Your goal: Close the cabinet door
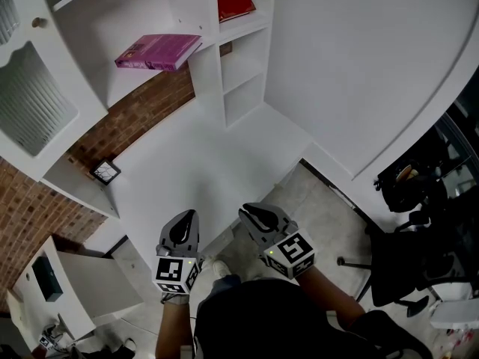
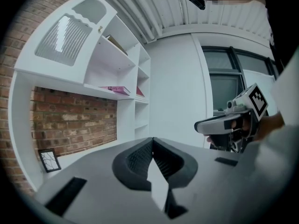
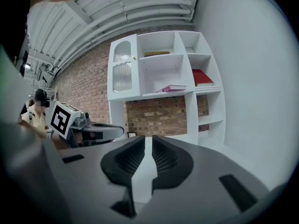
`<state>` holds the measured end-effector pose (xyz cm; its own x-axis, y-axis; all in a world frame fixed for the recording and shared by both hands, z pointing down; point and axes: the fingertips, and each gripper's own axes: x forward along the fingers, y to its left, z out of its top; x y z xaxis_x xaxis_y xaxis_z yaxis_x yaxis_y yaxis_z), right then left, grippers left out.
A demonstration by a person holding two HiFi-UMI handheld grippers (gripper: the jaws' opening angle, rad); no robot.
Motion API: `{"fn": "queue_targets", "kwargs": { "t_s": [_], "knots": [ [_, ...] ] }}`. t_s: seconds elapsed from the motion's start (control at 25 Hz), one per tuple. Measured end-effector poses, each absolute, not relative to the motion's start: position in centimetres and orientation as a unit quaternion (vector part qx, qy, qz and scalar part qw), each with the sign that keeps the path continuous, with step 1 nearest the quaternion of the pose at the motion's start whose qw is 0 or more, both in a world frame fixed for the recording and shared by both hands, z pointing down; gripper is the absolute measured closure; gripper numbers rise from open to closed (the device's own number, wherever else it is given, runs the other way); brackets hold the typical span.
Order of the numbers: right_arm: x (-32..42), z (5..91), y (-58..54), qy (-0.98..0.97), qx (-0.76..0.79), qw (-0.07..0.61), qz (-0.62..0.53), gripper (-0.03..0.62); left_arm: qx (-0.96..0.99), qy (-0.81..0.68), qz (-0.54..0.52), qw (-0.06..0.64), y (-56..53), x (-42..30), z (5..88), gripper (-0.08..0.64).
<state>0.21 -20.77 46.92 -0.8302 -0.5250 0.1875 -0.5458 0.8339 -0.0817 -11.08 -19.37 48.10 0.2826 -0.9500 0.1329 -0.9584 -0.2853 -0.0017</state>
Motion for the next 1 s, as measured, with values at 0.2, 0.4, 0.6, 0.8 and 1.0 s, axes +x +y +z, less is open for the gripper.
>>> {"fn": "queue_targets", "kwargs": {
  "t_s": [0.2, 0.4, 0.6, 0.8, 1.0],
  "knots": [
    [-0.1, 46.9, -21.0, -0.955, 0.278, 0.079, 0.064, 0.543, 0.802, -0.594, 0.044, 0.040, -19.2, -11.2, 48.1, 0.551],
    [-0.5, 47.0, -21.3, -0.955, 0.277, 0.082, 0.065, 0.542, 0.801, -0.596, 0.041, 0.039, -19.3, -11.6, 48.2, 0.551],
    [-0.8, 47.1, -21.4, -0.956, 0.275, 0.082, 0.065, 0.542, 0.801, -0.596, 0.037, 0.046, -19.2, -12.0, 48.2, 0.551],
    [-1.2, 47.0, -21.7, -0.956, 0.273, 0.082, 0.068, 0.543, 0.801, -0.597, 0.038, 0.043, -19.2, -12.4, 48.0, 0.551],
    [-1.8, 47.3, -21.8, -0.957, 0.268, 0.083, 0.070, 0.543, 0.800, -0.598, 0.041, 0.037, -19.3, -13.1, 48.0, 0.551]
  ]
}}
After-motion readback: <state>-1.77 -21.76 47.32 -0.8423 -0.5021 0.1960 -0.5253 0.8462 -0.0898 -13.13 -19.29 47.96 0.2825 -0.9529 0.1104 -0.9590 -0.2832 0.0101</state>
